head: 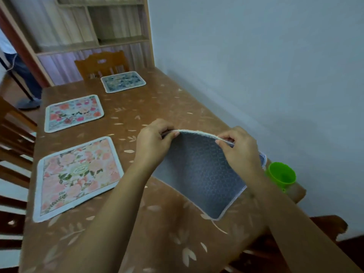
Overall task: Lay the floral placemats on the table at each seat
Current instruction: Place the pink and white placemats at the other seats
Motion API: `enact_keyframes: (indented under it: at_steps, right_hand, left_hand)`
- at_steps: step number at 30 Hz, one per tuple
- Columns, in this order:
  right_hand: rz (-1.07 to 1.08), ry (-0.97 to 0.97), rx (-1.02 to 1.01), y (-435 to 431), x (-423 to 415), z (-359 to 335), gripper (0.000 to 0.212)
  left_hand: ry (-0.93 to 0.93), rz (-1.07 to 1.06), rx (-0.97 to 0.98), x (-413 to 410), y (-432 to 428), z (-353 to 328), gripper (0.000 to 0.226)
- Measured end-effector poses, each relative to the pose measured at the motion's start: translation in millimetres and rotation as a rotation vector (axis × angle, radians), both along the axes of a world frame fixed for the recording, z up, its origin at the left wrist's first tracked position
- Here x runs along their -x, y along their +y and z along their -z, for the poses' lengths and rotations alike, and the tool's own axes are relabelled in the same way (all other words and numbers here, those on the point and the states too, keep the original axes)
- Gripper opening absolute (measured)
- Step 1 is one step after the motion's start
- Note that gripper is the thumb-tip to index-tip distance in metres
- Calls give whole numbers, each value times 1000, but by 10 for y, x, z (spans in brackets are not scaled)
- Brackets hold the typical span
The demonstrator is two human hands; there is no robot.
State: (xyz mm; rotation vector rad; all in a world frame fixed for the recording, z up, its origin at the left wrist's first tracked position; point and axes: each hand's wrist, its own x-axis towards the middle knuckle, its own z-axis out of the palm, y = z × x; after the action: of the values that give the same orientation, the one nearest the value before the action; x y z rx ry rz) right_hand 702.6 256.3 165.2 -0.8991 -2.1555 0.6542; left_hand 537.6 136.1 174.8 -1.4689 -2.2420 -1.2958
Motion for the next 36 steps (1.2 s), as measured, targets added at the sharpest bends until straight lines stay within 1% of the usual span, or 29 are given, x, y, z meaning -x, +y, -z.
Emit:
enact_keyframes:
  at_steps: [3,5,8,10,12,15,18,20,22,24,28,31,36]
  right_hand:
    - [66,18,-35,269,-179,-33,3]
    - [91,13,-77,368,-256,-45,3]
    - [87,-38,-98,381,-258,-14,4]
    - [43,-87,-97,306,-171,52,10]
    - [-6,-162,-51,159,-12,159,21]
    - [-59,-254,70,-116,280,409,4]
    - [-192,-381,236,-400,518,764,7]
    - [-266,-422,338,-580,619,1016,9]
    - [-298,-446,413,-763,682,1258,7]
    - [-311,-451,474,-933,723,1468,6]
    - [-357,-421,499,-1210,784,1781,7]
    - [-391,-414,507,-1335,753,1988,5]
    - [-570,-513,486,-1342,544,2153,18]
  left_hand:
    - [21,62,-52,-112,401,-6,3]
    - [-4,80,-90,-149,589,38,2]
    - [-129,89,-130,-112,722,194,5]
    - [-185,59,-110,-20,702,347,6]
    - [-194,-3,-52,115,590,529,4]
    - [-158,-96,44,324,275,797,5]
    - [-117,-127,165,450,-120,1048,12]
    - [-117,-114,250,463,-387,1222,14]
    - [-141,-126,329,394,-637,1409,14]
    - [-205,-169,355,265,-847,1567,13]
    - [-341,-237,305,-15,-1156,1814,16]
    - [-426,-287,335,-170,-1360,1986,18]
    - [-420,-329,348,-412,-1514,2142,20]
